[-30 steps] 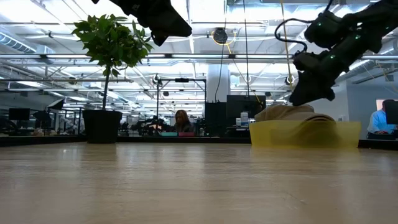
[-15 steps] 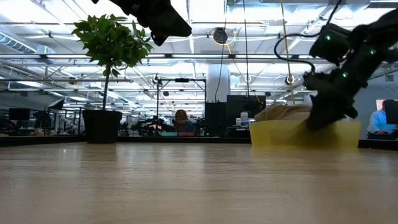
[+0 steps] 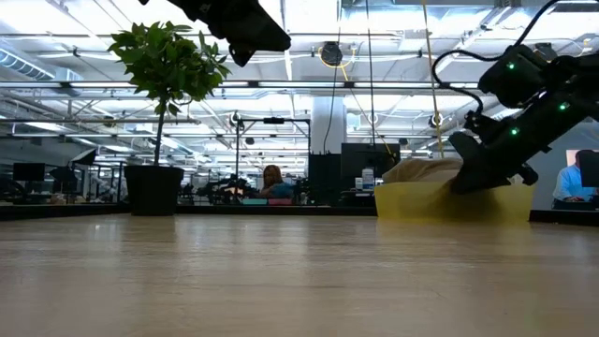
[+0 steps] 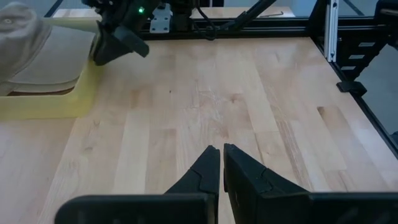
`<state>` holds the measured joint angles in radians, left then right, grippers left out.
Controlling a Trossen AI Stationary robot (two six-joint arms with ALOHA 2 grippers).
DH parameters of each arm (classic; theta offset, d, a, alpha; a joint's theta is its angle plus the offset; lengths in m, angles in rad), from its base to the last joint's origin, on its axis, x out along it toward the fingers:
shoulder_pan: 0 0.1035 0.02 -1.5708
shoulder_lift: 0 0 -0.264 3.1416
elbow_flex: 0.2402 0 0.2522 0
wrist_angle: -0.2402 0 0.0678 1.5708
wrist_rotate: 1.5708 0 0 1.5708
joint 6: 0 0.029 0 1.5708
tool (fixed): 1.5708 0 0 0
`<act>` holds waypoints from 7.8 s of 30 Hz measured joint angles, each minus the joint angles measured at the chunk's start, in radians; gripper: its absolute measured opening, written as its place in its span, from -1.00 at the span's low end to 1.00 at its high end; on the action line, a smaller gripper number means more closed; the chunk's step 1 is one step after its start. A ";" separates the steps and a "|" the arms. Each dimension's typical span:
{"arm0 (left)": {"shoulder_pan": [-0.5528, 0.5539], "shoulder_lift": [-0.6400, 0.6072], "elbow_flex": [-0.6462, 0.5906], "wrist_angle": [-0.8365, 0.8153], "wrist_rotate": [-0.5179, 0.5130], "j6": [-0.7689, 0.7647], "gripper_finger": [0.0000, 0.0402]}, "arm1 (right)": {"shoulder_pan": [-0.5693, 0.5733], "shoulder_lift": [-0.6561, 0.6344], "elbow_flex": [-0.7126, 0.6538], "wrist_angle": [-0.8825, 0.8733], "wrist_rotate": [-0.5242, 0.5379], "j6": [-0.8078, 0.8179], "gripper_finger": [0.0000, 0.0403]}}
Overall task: Pick & Place hat
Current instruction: Adjust the yellow bin, then return to Home position
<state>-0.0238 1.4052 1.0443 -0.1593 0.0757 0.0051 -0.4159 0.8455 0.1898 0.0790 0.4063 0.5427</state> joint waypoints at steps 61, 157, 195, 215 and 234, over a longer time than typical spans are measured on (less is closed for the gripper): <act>-0.003 -0.652 -0.541 0.345 -0.068 -0.112 -0.88 | 0.179 -0.827 -0.148 -0.024 -0.400 -0.295 -0.95; 0.018 -1.401 -1.033 0.247 -0.024 -0.063 -0.88 | 0.301 -0.830 -0.176 0.025 -0.566 -0.500 -0.95; 0.018 -1.401 -1.032 0.214 -0.129 -0.070 -0.88 | 0.424 -0.714 -0.176 0.093 -0.374 -0.531 -1.00; 0.018 -1.401 -1.032 0.200 -0.128 -0.082 -0.88 | 0.424 -0.842 -0.176 -0.024 -0.330 -0.556 -1.00; 0.018 -1.399 -1.029 0.174 -0.126 0.067 -0.88 | 0.424 -0.842 -0.176 -0.025 -0.329 -0.562 -1.00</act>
<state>-0.0059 0.0059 0.0151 0.0147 -0.0505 0.0721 0.0086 0.0040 0.0135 0.0536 0.0769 -0.0196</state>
